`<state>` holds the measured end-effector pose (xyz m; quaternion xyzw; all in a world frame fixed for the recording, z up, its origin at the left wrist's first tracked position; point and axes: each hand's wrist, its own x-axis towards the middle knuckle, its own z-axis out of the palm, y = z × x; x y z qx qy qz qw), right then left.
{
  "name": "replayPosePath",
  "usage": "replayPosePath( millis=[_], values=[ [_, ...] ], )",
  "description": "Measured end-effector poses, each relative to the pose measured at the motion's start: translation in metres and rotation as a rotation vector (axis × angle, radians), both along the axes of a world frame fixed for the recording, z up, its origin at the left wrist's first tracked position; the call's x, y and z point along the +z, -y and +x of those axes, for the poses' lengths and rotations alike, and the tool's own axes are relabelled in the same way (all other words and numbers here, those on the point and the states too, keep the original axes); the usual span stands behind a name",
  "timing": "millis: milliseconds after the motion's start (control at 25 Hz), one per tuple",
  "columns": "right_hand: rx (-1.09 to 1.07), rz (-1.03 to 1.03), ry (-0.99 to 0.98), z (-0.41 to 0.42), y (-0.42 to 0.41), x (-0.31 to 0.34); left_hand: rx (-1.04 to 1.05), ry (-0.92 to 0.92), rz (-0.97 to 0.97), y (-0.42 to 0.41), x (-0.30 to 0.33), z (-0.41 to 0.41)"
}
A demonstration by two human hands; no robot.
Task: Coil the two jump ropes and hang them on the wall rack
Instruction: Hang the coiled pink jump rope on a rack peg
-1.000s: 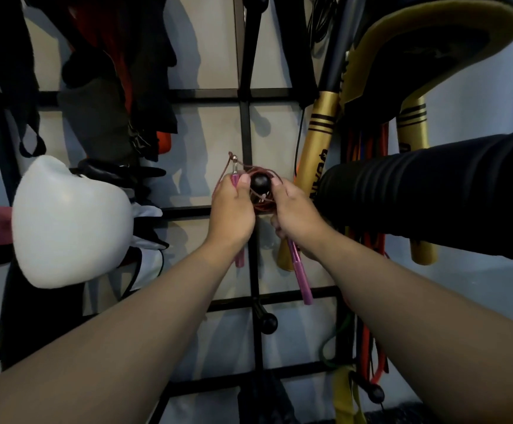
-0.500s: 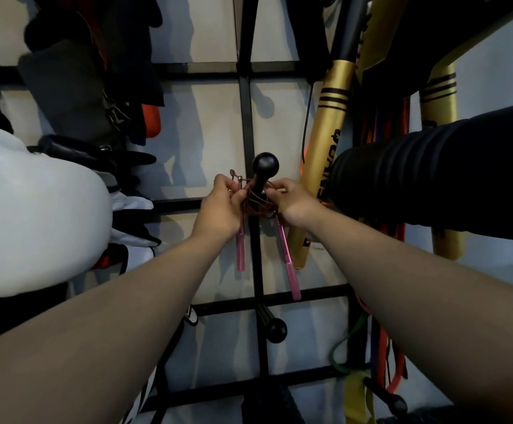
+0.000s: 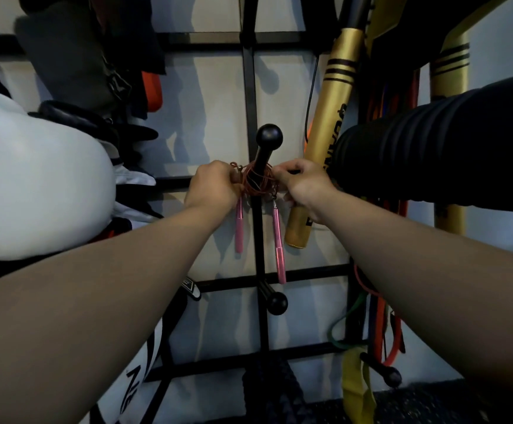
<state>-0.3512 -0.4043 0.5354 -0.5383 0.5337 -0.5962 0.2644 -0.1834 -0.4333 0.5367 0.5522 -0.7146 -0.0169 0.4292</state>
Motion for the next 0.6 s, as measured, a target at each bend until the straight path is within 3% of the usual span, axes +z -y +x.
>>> replayPosePath(
  millis=[400,600],
  values=[
    [-0.041,-0.009,-0.28,-0.023,-0.119,0.032,-0.106,0.107,0.003,-0.115,0.025,0.012],
    [0.03,0.019,-0.652,-0.023,-0.247,0.029,-0.202,0.095,0.055,-0.216,0.026,0.027]
  ],
)
